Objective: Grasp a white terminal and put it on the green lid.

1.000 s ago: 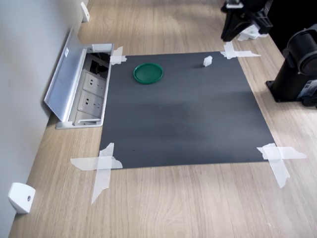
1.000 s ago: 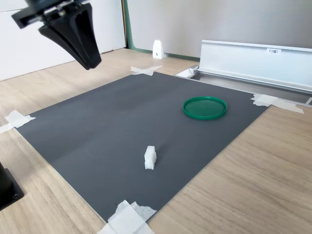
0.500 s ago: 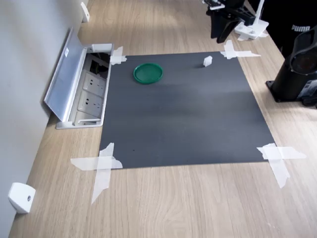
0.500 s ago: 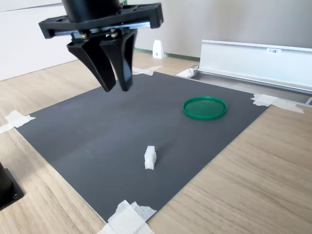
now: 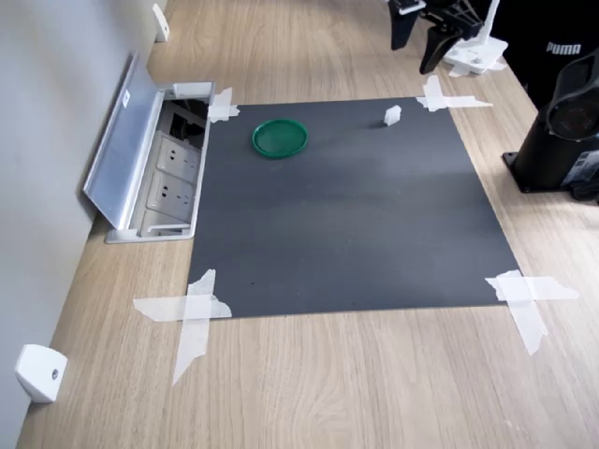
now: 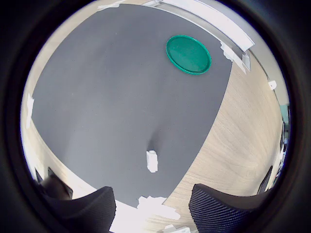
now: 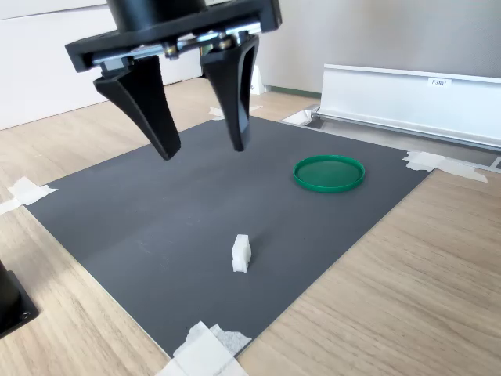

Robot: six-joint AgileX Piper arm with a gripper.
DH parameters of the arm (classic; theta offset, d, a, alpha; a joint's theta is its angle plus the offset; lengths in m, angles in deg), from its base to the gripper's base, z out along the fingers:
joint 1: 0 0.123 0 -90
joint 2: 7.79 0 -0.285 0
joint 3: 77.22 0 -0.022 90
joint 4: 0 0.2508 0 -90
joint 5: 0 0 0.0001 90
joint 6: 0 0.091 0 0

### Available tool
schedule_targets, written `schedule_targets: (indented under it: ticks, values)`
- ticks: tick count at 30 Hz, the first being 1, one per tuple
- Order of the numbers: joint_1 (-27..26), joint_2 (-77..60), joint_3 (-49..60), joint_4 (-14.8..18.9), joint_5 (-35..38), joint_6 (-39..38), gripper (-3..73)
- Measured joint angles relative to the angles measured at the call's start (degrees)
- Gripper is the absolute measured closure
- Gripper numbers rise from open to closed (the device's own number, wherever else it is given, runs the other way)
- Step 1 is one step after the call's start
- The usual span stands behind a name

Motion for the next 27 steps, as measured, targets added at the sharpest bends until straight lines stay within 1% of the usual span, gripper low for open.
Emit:
schedule_targets:
  ticks: [3,8,12,16,22,27]
  values:
    - [-1.96,2.21,-2.02,2.36,1.73,-2.71,4.8]
    - [-2.37,3.73,-3.11,3.59,0.75,-3.89,5.3]
    - [-2.37,3.74,-1.21,3.64,-2.44,-5.87,6.8]
    - [-2.37,3.91,3.35,3.58,-6.87,-8.06,7.5]
    - [-2.37,4.03,6.96,3.31,-12.91,-7.3,7.7]
    - [-2.37,5.92,8.46,3.09,-16.12,-6.84,7.7]
